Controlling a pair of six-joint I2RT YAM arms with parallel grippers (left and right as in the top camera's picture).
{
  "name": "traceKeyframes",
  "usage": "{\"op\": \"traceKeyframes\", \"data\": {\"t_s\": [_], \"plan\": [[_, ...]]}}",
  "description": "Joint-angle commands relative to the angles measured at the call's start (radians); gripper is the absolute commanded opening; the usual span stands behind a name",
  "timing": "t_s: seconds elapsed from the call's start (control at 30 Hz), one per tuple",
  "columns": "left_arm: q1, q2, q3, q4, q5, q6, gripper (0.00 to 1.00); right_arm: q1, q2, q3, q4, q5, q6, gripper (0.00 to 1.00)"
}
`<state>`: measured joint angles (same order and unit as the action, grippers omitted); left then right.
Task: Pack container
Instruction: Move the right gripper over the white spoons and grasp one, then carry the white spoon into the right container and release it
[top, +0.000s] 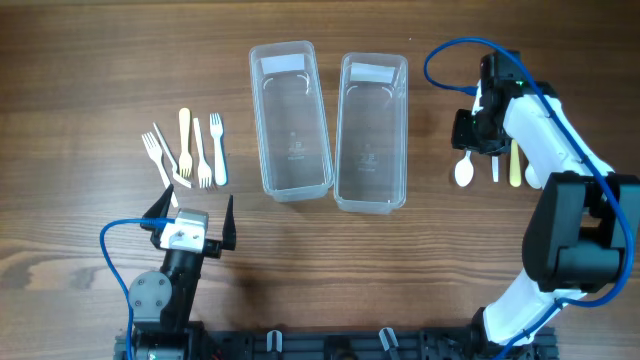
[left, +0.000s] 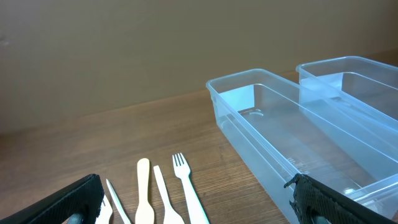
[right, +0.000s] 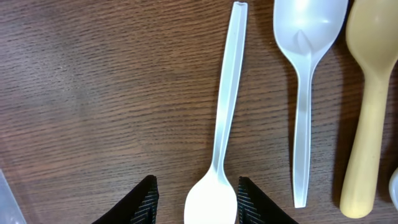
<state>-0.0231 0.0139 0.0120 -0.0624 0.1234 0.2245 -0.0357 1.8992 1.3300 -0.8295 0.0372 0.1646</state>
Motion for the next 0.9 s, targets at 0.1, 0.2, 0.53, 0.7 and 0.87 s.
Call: {"op": "traceKeyframes", "data": {"t_s": [0.1, 0.2, 0.53, 0.7, 0.87], "plan": [[0.006, -0.005, -0.006, -0.002, -0.005, 0.015, 1.00, 0.002, 0.013, -0.010, 0.027, -0.019, -0.033, 0.42], [0.006, -0.005, -0.006, -0.002, -0.006, 0.015, 1.00, 0.002, 0.018, -0.011, 0.027, -0.018, -0.023, 0.41], [0.006, -0.005, -0.006, -0.002, -0.005, 0.015, 1.00, 0.001, 0.033, -0.090, 0.118, 0.036, 0.008, 0.40], [0.006, -0.005, -0.006, -0.002, -0.006, 0.015, 1.00, -0.013, 0.041, -0.095, 0.124, 0.050, 0.045, 0.40], [0.006, -0.005, -0.006, -0.002, -0.005, 0.015, 1.00, -0.022, 0.044, -0.164, 0.204, 0.049, 0.075, 0.42]]}}
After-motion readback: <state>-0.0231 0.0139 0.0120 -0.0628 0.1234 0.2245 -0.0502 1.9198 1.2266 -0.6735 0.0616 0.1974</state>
